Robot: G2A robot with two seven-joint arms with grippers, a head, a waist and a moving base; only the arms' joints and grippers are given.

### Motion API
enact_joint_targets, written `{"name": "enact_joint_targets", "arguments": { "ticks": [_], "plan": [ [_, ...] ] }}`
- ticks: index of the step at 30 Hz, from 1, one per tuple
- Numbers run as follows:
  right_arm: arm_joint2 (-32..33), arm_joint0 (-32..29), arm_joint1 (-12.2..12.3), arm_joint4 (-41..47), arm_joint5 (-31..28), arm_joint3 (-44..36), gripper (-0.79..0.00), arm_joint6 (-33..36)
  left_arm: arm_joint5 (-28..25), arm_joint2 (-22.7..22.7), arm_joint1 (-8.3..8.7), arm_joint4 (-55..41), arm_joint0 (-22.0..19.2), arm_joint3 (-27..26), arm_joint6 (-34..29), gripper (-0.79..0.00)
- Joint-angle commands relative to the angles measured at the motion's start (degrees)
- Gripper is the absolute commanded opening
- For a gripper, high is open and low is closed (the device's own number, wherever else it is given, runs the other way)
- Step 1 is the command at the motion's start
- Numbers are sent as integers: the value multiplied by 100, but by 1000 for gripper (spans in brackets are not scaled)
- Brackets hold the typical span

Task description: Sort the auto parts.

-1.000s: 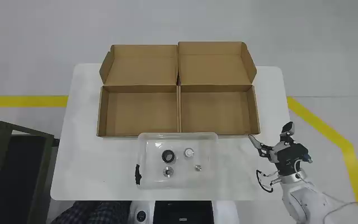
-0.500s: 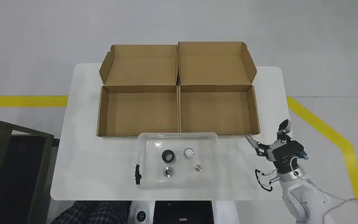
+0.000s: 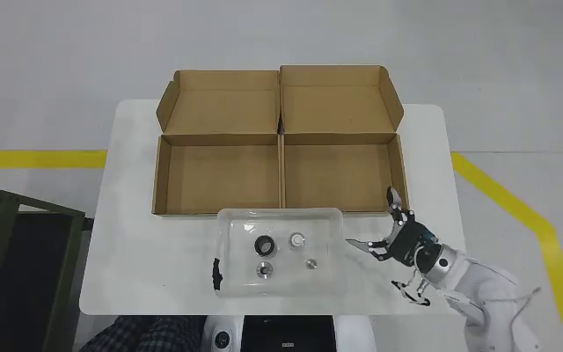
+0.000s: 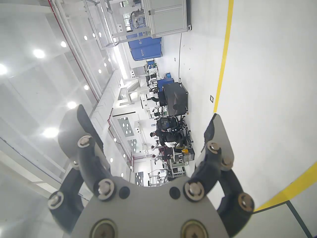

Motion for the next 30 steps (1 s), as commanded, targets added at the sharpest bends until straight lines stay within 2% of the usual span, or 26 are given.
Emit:
{"name": "enact_joint_targets", "arguments": {
  "ticks": [1, 7, 19, 30],
  "plan": [
    [-131, 140, 20, 6, -254, 0, 0, 203, 0, 0, 0, 0, 0, 0, 0, 0],
    [-668, 594, 69, 50, -864, 67, 0, 883, 0, 0, 0, 0, 0, 0, 0, 0],
    [-1763, 1160, 128, 393, -852, 116, 0, 2016, 0, 0, 0, 0, 0, 0, 0, 0],
    [-2442, 1533, 131, 146, -597, 348, 0, 2388, 0, 0, 0, 0, 0, 0, 0, 0]
  ]
}}
